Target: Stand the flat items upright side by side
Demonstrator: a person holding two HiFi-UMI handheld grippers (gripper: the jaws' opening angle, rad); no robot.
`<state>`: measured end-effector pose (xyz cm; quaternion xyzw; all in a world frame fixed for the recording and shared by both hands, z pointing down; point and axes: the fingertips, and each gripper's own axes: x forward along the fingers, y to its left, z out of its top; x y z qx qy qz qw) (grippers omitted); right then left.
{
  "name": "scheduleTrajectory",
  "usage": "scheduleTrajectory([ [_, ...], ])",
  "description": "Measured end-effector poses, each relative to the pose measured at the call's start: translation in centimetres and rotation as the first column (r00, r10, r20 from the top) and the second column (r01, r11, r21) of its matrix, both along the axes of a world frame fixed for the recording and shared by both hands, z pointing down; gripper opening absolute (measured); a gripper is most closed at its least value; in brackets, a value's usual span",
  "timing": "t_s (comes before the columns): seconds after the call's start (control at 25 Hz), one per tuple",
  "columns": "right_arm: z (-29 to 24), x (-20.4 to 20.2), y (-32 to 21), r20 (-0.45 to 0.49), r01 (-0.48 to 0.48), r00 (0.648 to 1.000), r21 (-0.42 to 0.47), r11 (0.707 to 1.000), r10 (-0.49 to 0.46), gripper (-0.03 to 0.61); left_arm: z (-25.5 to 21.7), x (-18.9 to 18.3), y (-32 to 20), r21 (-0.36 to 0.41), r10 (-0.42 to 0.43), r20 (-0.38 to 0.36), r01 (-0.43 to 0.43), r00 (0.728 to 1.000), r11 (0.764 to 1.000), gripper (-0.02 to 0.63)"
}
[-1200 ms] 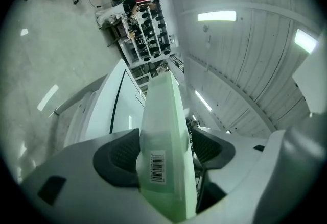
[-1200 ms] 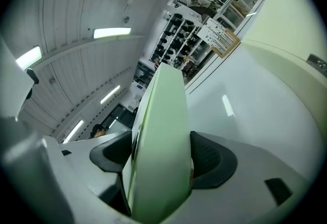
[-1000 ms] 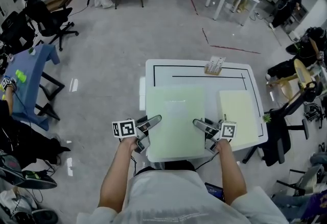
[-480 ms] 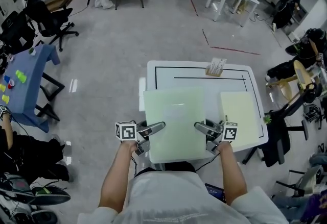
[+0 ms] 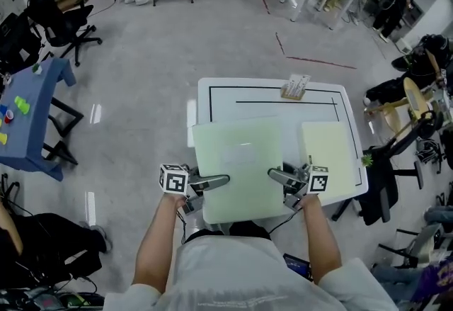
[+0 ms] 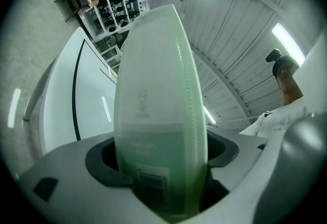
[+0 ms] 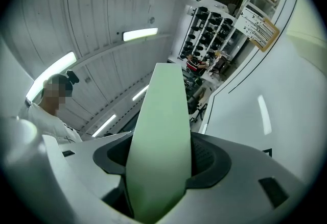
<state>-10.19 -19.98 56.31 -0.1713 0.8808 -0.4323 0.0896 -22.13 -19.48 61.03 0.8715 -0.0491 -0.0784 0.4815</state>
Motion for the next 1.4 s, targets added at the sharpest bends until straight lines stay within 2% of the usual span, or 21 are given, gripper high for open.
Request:
scheduleTrajectory([
  [0.2, 0.4, 0.5, -0.1, -0.057, -0.018, 0.998, -0.037, 0.999, 0.016, 0.33, 0.7, 0.7, 0.1, -0.077, 0.021, -0.009, -0.022, 1.0, 0.997, 0.382],
  [0.32, 0.0, 0.3, -0.5, -0.095, -0.006, 0.995, -0.037, 0.999, 0.003, 0.333, 0.2, 0.6, 0.1, -0.086, 0.0, -0.023, -0.002, 1.0, 0.996, 0.37],
  [0.4, -0.2, 0.1, -0.8, -0.119, 0.0, 0.993, -0.034, 0.999, -0.004, 0.333, 0.1, 0.3, -0.1, -0.074, -0.015, -0.025, 0.013, 1.0, 0.997, 0.36],
  [0.48, -0.3, 0.2, -1.2, -0.149, -0.012, 0.989, -0.031, 0.999, 0.007, 0.334, -0.1, 0.1, -0.3, -0.056, -0.032, -0.021, 0.031, 0.999, 0.998, 0.32],
  [0.76, -0.2, 2.5, -2.1, -0.239, -0.046, 0.97, 0.012, 0.999, 0.047, 0.347, -1.4, 1.0, -0.9, 0.023, -0.075, 0.028, 0.074, 0.997, 0.997, 0.3],
  [0.88, -0.6, 4.6, -2.3, -0.338, -0.059, 0.937, 0.093, 0.994, 0.087, 0.352, -2.7, 1.5, -0.8, 0.047, -0.114, 0.04, 0.112, 0.993, 0.993, 0.284],
  [1.0, -2.3, 5.7, -2.4, -0.367, -0.051, 0.923, 0.184, 0.982, 0.116, 0.353, -4.0, 2.0, -1.4, 0.099, -0.173, 0.105, 0.163, 0.979, 0.982, 0.275],
  [1.08, -3.6, 6.5, -3.0, -0.392, -0.043, 0.91, 0.239, 0.97, 0.137, 0.352, -5.2, 2.6, -2.1, 0.124, -0.234, 0.134, 0.218, 0.963, 0.968, 0.272],
  [1.16, -5.0, 7.8, -3.6, -0.421, -0.052, 0.89, 0.289, 0.956, 0.175, 0.353, -6.4, 2.8, -2.8, 0.156, -0.321, 0.156, 0.298, 0.934, 0.942, 0.272],
  [1.24, -6.3, 9.6, -4.3, -0.445, -0.072, 0.867, 0.337, 0.939, 0.226, 0.353, -7.7, 2.9, -3.6, 0.213, -0.415, 0.186, 0.375, 0.891, 0.902, 0.272],
  [1.4, -9.8, 13.5, -5.3, -0.469, -0.109, 0.82, 0.434, 0.894, 0.328, 0.353, -11.2, 3.2, -4.4, 0.358, -0.572, 0.258, 0.473, 0.779, 0.805, 0.273],
])
